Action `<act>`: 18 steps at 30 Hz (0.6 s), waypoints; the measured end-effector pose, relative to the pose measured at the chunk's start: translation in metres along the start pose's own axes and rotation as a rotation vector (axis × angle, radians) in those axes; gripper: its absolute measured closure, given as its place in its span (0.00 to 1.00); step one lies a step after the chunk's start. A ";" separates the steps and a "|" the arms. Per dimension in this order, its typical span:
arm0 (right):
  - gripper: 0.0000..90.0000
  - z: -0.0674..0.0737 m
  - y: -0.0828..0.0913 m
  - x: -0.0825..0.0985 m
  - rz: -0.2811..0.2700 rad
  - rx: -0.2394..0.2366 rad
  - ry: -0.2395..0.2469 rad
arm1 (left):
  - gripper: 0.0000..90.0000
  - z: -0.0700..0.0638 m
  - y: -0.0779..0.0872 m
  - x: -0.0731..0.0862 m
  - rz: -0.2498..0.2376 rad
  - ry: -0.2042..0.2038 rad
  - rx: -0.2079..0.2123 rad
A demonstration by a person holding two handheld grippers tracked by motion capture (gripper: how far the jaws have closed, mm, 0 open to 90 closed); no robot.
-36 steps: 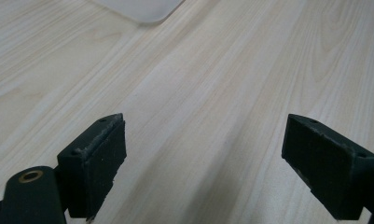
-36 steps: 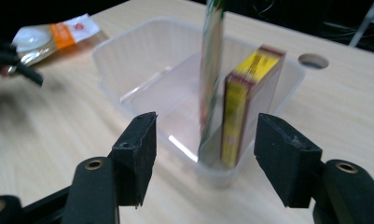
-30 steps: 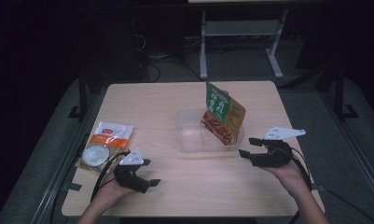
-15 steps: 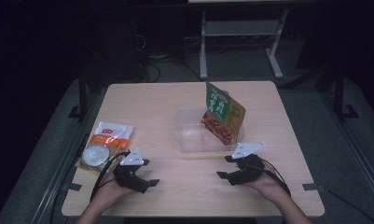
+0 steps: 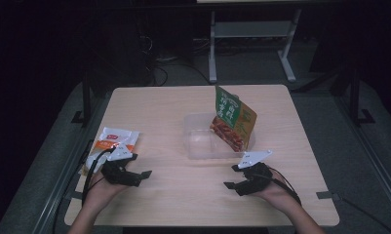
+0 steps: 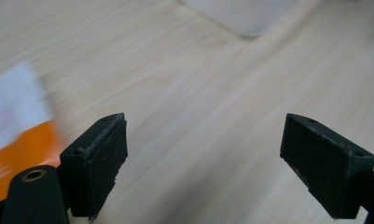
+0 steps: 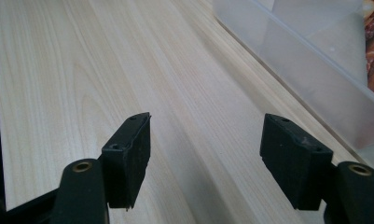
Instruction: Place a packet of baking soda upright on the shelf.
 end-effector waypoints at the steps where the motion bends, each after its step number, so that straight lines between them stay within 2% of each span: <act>1: 0.37 0.001 0.000 0.000 0.002 -0.001 -0.005 | 0.16 0.006 0.003 0.002 -0.004 0.014 -0.018; 5: 0.37 0.001 -0.001 0.000 -0.001 -0.003 0.009 | 0.16 0.031 0.016 0.010 -0.017 0.081 -0.106; 11: 0.37 0.001 0.000 0.000 -0.004 -0.004 0.010 | 0.16 0.067 0.030 0.031 0.035 0.140 -0.222; 15: 0.37 0.001 0.000 -0.001 -0.003 -0.006 0.010 | 0.20 0.094 0.036 0.051 0.067 0.206 -0.273; 18: 0.37 0.001 0.000 0.000 -0.001 -0.004 0.010 | 0.21 0.109 0.037 0.064 0.087 0.246 -0.295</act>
Point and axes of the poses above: each handheld gripper's, and its own axes: y roughly backward along the jaws, x roughly out of its underside, z roughly to its left, the point moved 6 cm from there along -y, roughly forward along the jaws, and after that the axes turned 15 degrees about -y, right-handed, at the moved point
